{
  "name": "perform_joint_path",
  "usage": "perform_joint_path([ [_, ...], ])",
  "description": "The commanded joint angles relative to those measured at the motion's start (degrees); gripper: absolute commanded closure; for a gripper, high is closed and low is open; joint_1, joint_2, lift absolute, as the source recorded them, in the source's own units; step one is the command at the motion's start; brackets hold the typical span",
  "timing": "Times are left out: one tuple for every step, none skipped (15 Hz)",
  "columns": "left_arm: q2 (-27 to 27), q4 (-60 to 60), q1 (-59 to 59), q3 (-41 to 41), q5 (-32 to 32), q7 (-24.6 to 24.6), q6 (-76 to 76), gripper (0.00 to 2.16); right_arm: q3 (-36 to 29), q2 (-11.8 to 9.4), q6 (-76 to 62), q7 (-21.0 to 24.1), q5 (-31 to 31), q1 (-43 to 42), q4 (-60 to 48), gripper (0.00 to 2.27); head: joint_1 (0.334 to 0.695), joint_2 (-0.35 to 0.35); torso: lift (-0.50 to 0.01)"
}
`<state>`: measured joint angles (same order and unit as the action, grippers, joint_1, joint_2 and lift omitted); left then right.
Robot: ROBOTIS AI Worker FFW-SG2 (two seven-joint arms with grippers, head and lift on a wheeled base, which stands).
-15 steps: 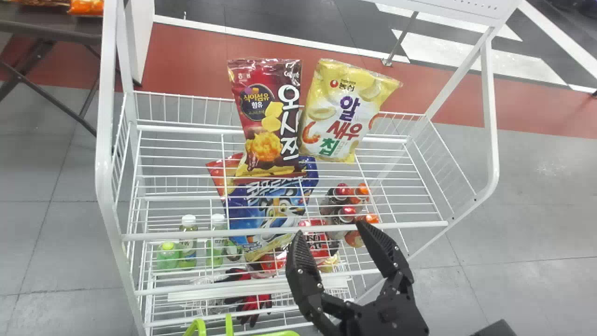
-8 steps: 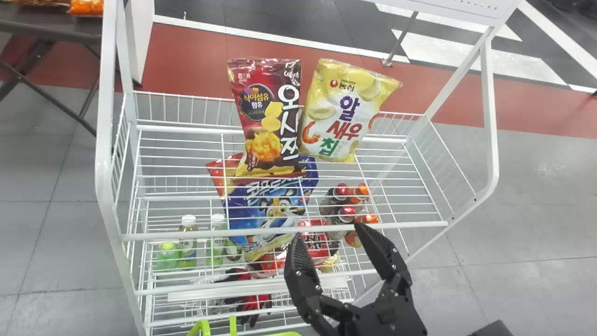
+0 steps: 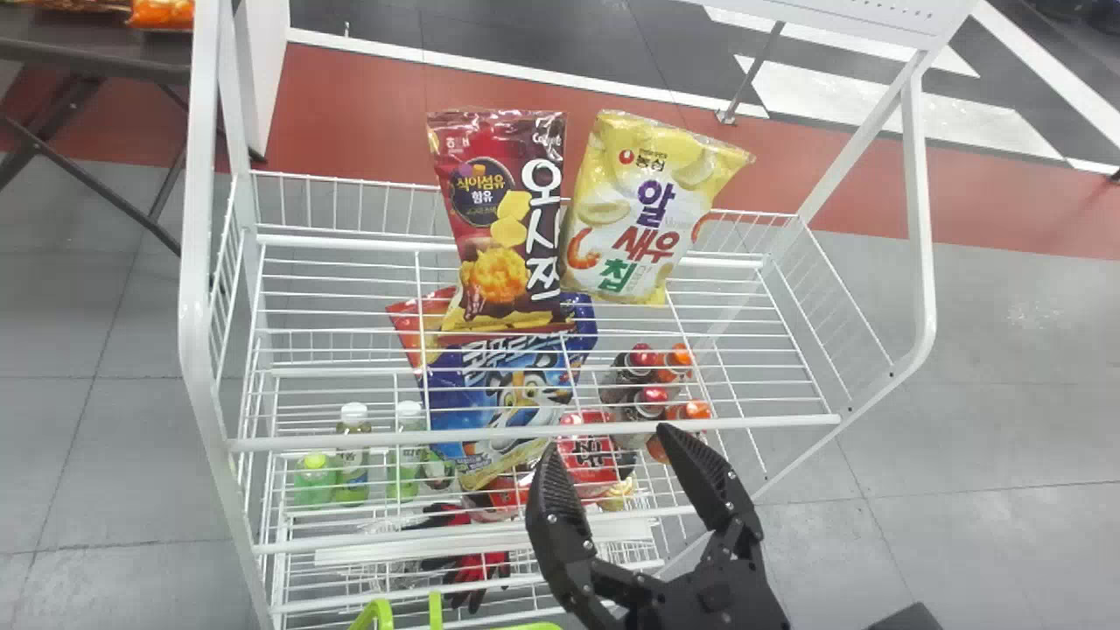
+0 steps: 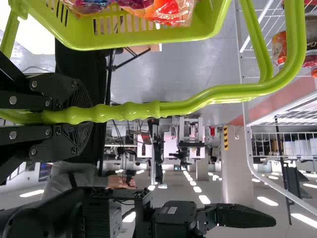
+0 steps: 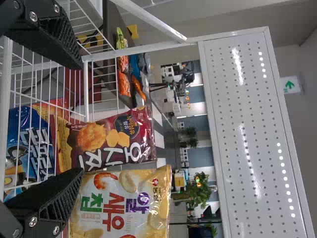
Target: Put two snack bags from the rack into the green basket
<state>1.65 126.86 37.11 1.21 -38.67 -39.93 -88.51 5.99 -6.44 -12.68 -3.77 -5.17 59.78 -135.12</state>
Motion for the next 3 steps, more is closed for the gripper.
perform_joint_path([
  [0.0,0.0,0.0,-0.2,0.0,-0.2,0.1,2.14,0.7,-0.2,0.0,0.0,0.1,-0.8,1.0,0.08,0.695,-0.35,-0.007],
  [0.0,-0.1,0.1,-0.2,0.0,-0.3,0.1,2.14,0.8,-0.3,0.0,0.0,0.1,-1.1,1.3,0.08,0.695,-0.35,-0.007],
  [-0.1,-0.1,0.2,-0.4,0.0,-0.5,0.1,2.14,1.0,-0.4,0.0,0.0,0.1,-1.2,1.2,0.08,0.695,-0.35,-0.007],
])
